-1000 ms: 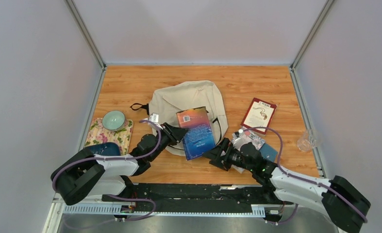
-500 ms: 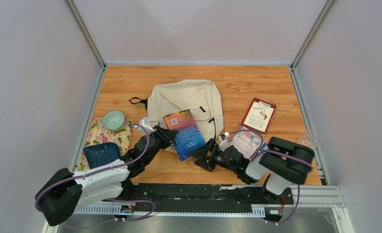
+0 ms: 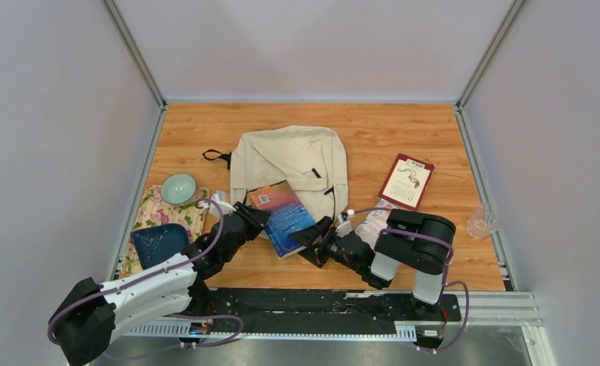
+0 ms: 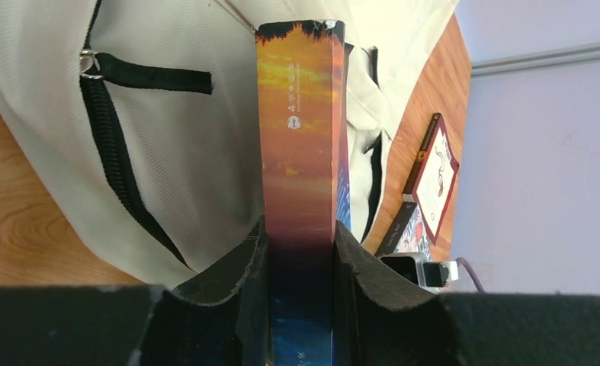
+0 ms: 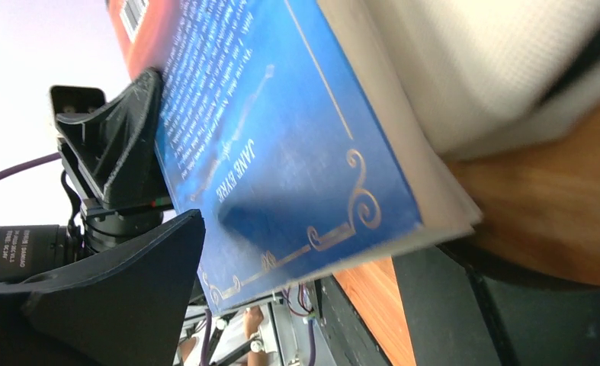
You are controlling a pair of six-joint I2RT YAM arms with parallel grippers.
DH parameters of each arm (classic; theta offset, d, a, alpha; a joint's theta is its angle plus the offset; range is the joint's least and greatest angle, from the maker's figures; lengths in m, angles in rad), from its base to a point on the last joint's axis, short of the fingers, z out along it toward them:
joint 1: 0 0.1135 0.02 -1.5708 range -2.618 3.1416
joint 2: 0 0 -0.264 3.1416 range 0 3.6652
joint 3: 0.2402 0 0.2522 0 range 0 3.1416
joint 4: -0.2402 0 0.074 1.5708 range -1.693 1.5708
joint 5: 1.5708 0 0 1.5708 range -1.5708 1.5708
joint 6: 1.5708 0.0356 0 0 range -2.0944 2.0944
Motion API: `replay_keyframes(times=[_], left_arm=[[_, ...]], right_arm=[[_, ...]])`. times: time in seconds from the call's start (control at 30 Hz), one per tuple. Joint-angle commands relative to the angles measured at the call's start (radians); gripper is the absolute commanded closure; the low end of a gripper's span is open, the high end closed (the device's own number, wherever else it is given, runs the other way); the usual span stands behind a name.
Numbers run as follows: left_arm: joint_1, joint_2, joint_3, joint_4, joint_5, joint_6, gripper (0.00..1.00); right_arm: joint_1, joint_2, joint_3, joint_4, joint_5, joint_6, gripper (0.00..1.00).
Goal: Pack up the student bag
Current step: Pick up the book from the center of the board.
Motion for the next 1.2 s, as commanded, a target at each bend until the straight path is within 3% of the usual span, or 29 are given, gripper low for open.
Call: replay_keyframes(times=[0.0,0.2,0.37,0.4,0.63,0.87,0.97,1.0,1.1,1.13,1.17], left_arm=[[0.001,0.026,0.04,0.053,0.035,-0.114,1.0],[-0.001,0.034,0.018,0.056,0.051,-0.175,1.0],[-0.002,-0.003,0.007,0.029,0.021,-0.179,1.0],[-0.001,-0.012,0.003,0.03,0.021,-0.177,1.0],[-0.001,-0.018,0.003,0.037,0.055,-0.159,1.0],[-0.002,-0.02,-0.019,0.072,0.087,-0.137,1.0],[-0.002,-0.023,-0.025,0.147,0.11,-0.056,1.0],[-0.001,-0.022,-0.016,0.193,0.133,0.02,0.94],[0.001,-0.015,0.062,0.127,0.158,0.152,0.71],[0.001,-0.011,0.087,0.095,0.161,0.182,0.56],[-0.001,-0.006,0.139,0.025,0.158,0.208,0.35]], right_arm=[[0.021,0.051,0.058,0.204,0.095,-0.033,0.06],[0.023,-0.017,0.032,0.202,0.194,-0.078,0.13],[0.024,-0.075,-0.014,0.198,0.247,-0.101,0.3],[0.024,-0.074,-0.015,0.198,0.253,-0.101,0.39],[0.023,-0.071,-0.001,0.201,0.265,-0.119,0.61],[0.023,-0.205,-0.02,0.195,0.323,-0.24,0.77],[0.021,-0.294,-0.027,0.138,0.326,-0.295,0.9],[0.021,-0.325,-0.029,0.111,0.325,-0.311,0.98],[0.021,-0.489,-0.005,-0.099,0.325,-0.375,1.0],[0.021,-0.538,0.005,-0.237,0.328,-0.403,1.0],[0.021,-0.643,0.034,-0.317,0.337,-0.436,1.0]])
